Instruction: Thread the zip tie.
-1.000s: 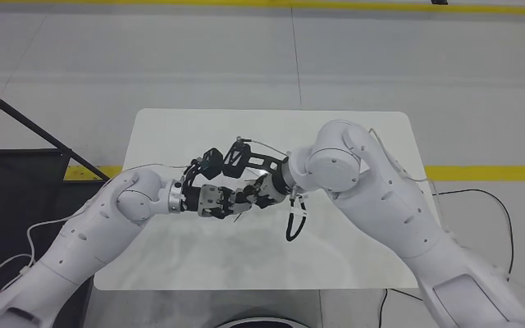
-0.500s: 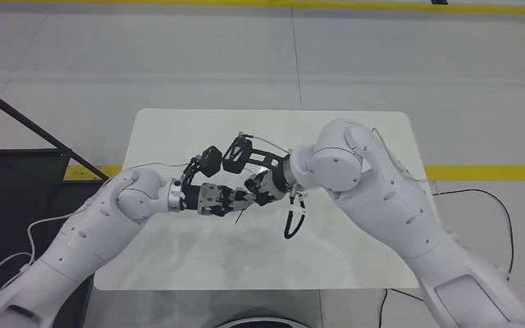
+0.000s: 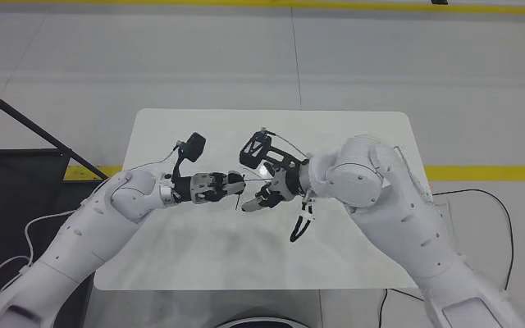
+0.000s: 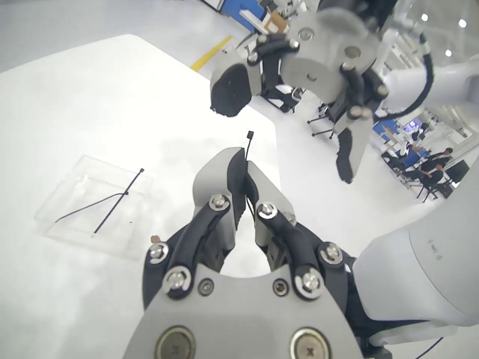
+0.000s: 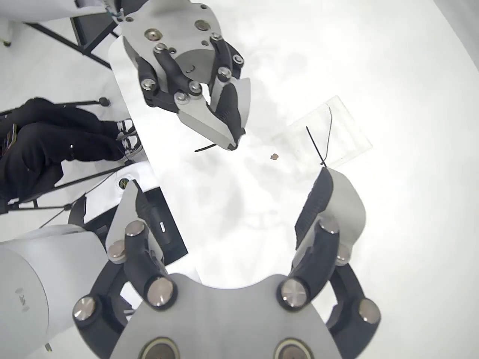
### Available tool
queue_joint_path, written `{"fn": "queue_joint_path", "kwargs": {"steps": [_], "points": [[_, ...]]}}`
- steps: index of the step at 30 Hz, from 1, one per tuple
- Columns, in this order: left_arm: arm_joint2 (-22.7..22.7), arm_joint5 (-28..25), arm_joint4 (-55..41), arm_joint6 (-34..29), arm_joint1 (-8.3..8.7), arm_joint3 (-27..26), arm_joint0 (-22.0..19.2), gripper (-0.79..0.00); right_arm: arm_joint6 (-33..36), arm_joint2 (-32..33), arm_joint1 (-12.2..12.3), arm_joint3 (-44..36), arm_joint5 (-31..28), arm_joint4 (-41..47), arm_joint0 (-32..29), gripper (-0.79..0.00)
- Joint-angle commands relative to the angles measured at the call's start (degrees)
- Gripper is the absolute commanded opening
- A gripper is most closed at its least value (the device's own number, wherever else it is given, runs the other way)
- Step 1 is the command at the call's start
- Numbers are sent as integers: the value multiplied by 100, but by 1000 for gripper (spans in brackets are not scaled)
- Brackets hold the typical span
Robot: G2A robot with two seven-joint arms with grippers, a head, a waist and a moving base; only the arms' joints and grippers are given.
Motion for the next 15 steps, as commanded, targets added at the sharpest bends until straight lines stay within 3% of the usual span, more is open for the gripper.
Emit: {"fn": "queue_joint_path", "kwargs": {"steps": [1, 15], "points": [[-53, 0, -37, 195, -15, 53, 63, -785, -445, 129, 42, -253, 186, -216, -313, 0], [-72, 107, -14, 255, -21, 6, 98, -785, -534, 110, 42, -254, 159, -221, -374, 0]]}}
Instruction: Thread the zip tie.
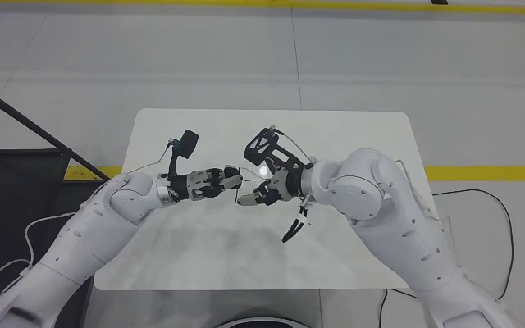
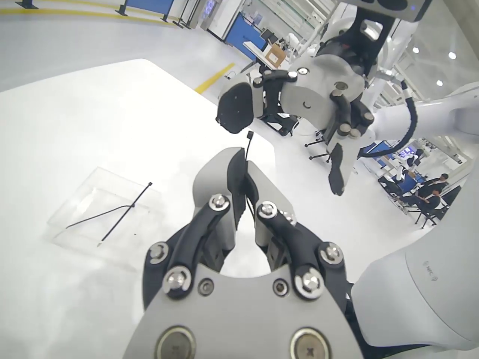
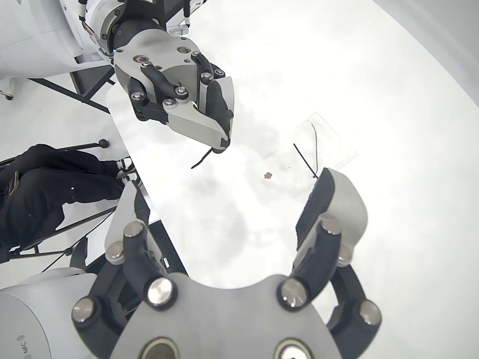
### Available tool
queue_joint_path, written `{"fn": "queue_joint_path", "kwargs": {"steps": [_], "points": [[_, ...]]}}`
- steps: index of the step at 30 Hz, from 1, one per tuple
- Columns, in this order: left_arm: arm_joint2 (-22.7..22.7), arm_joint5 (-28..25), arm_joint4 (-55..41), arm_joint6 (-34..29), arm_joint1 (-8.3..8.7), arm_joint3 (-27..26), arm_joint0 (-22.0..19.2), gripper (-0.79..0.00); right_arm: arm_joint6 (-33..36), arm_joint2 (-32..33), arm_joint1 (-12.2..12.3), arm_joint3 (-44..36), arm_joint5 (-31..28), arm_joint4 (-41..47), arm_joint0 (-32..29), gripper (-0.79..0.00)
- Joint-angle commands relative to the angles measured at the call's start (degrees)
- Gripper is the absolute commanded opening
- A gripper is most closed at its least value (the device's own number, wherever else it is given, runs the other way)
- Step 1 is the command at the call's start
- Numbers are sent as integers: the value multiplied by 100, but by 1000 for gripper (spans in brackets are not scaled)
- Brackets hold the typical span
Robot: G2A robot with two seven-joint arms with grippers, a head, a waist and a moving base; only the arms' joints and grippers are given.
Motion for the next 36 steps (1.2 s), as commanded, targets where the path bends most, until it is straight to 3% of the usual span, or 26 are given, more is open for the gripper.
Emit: {"fn": "queue_joint_path", "kwargs": {"steps": [1, 15, 28, 36], "points": [[-48, 184, 61, 129, -13, -83, 64, -785, -142, -36, -2, 8, -27, -38, -80, 0], [-504, -9, 240, 1402, -179, -65, 447, -785, -1033, 231, 60, -516, 426, -300, -862, 0], [-558, 136, 331, 1492, -196, -185, 535, -785, -998, 376, 70, -555, 556, -155, -890, 0], [-661, -8, 591, 1866, -314, -277, 718, -785, -1395, 350, 55, -411, 190, 67, -1049, 0]]}}
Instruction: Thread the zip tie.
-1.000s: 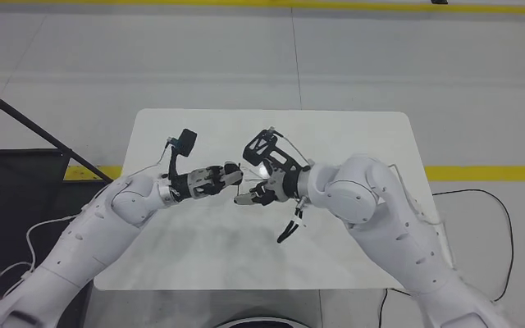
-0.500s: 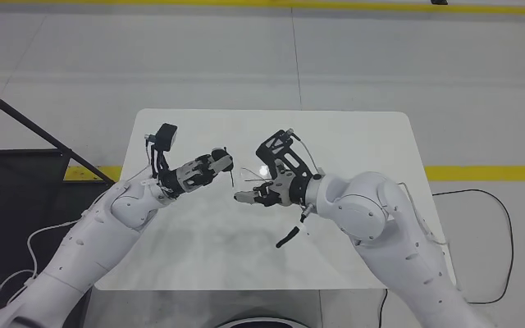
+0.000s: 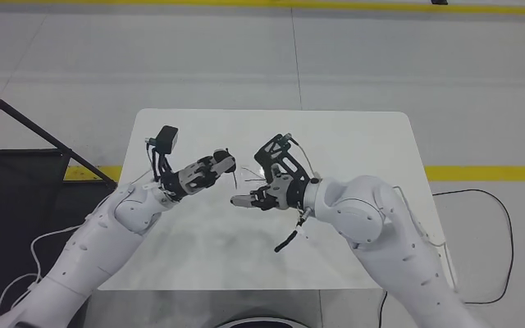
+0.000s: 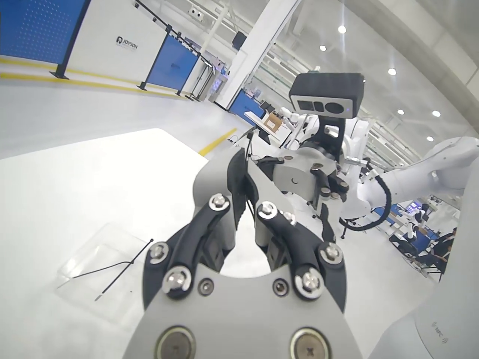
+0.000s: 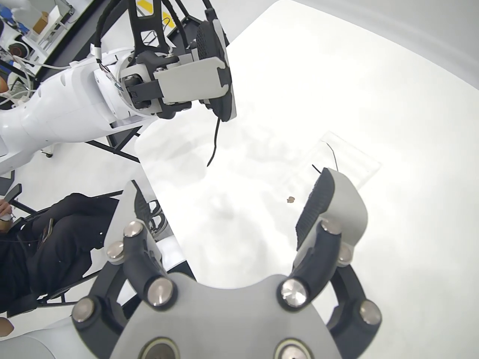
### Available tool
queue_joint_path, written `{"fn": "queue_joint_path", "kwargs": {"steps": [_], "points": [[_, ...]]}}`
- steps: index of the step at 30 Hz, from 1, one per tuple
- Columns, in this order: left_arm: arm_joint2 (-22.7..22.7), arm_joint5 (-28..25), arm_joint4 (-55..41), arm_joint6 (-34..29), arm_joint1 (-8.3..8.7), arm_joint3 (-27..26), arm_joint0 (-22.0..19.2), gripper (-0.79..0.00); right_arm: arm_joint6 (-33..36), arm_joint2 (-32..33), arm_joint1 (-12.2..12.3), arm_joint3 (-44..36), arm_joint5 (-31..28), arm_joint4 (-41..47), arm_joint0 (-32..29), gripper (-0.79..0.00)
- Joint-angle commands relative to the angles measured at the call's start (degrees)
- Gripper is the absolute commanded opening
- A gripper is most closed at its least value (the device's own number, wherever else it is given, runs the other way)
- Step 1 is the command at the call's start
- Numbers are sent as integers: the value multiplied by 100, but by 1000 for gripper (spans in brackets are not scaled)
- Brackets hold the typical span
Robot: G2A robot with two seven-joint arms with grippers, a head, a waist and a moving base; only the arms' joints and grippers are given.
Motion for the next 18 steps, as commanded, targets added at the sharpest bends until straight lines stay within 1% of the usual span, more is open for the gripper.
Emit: {"fn": "queue_joint_path", "kwargs": {"steps": [1, 2, 3, 4, 5, 7, 8, 9, 10, 14, 18], "points": [[18, -21, 49, 67, -43, 38, 11, -785, -103, 7, -6, 78, -89, 60, -9, 0], [26, -21, 75, 90, -64, 52, 8, -785, -159, 15, -9, 120, -129, 106, -15, 0], [38, -21, 86, 114, -85, 59, 9, -785, -192, 20, -12, 163, -175, 146, -15, -25], [50, -21, 84, 134, -104, 61, 8, -785, -217, 21, -15, 210, -222, 192, -16, -163], [56, -21, 84, 154, -122, 62, 5, -785, -241, 24, -19, 266, -255, 259, -17, -249], [70, -21, 89, 174, -153, 47, 7, -785, -271, 15, -29, 377, -321, 362, 1, -329], [66, -21, 89, 189, -166, 52, 8, -785, -267, 7, -36, 436, -356, 429, 23, -425], [60, -21, 98, 209, -178, 52, 10, -785, -267, 2, -42, 491, -378, 478, 52, -456], [57, -21, 110, 223, -190, 51, 14, -785, -268, -11, -49, 534, -395, 514, 78, -471], [39, -21, 166, 281, -233, 54, 28, -785, -293, -51, -70, 615, -441, 581, 149, -474], [23, -21, 203, 289, -267, 61, 37, -785, -313, -67, -82, 658, -460, 620, 179, -502]]}}
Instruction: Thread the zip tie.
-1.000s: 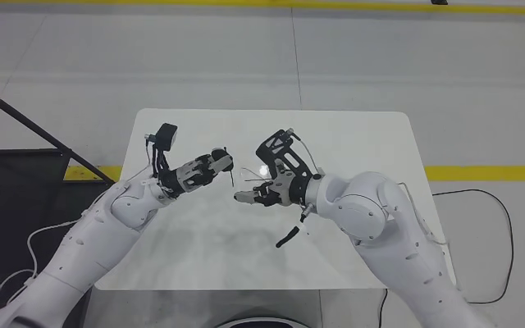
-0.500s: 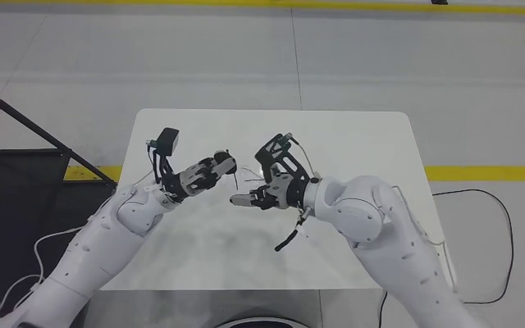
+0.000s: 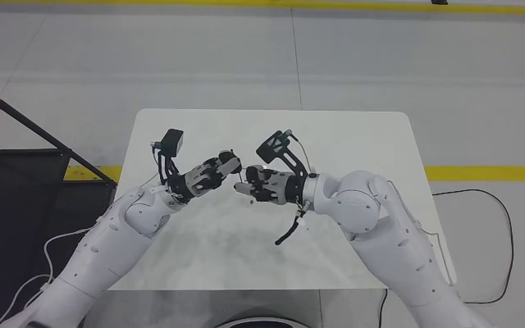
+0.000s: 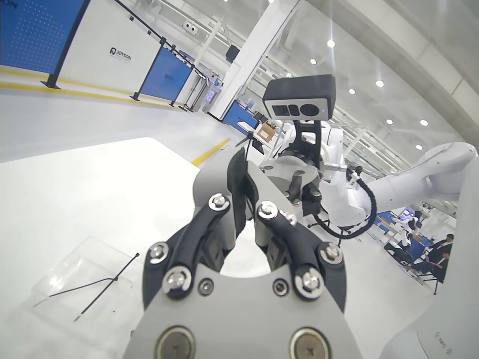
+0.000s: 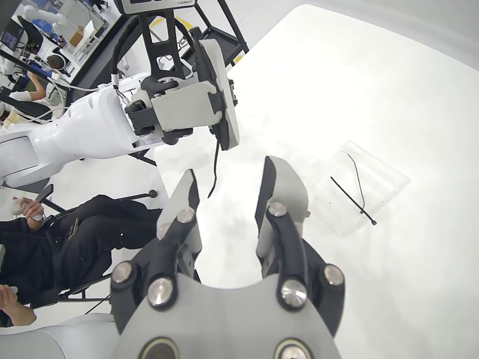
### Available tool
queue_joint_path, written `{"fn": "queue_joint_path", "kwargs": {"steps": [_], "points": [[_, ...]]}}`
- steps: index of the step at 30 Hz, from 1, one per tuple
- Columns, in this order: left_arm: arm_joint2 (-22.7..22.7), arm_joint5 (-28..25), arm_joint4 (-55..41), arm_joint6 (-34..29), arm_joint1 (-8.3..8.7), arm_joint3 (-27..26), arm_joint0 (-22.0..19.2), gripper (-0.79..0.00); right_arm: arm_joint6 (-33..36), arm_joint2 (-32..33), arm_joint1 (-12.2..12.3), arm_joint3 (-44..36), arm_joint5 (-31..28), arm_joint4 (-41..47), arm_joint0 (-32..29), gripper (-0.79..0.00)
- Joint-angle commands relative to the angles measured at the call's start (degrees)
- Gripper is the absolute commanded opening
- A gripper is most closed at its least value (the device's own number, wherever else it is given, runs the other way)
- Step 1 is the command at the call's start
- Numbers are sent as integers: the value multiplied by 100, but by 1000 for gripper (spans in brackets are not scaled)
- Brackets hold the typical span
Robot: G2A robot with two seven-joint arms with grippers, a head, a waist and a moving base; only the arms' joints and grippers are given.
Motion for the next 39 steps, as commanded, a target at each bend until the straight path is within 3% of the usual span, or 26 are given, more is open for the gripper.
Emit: {"fn": "queue_joint_path", "kwargs": {"steps": [1, 8, 9, 10, 11, 25, 26, 27, 36, 39], "points": [[-8, 0, 9, 1, -15, 5, 6, -785, -17, -5, -5, 20, -9, 17, 11, -511], [-53, 0, 30, -5, -57, 24, 27, -785, -13, 7, -10, 47, -144, 117, 14, -545], [-59, 0, 26, -2, -63, 26, 31, -785, -8, 12, -9, 52, -153, 123, 15, -600], [-62, 0, 22, -8, -68, 23, 34, -785, -13, 17, -9, 52, -160, 134, 13, -717], [-68, 0, 23, -13, -73, 20, 34, -785, -24, 23, -9, 54, -171, 136, 11, -782], [-130, 0, -88, -176, -121, 27, 59, -785, -17, 34, -11, 90, -228, 141, 10, -785], [-139, 0, -82, -206, -122, 41, 52, -579, -6, 31, -11, 96, -219, 136, 15, -785], [-143, 0, -85, -218, -126, 45, 51, -505, 8, 28, -12, 96, -214, 137, 21, -785], [-191, 0, -141, -289, -159, 42, 72, -508, 31, 1, -22, 110, -200, 126, 54, -785], [-198, 0, -179, -352, -167, 37, 78, -542, 25, -1, -23, 112, -217, 126, 52, -785]]}}
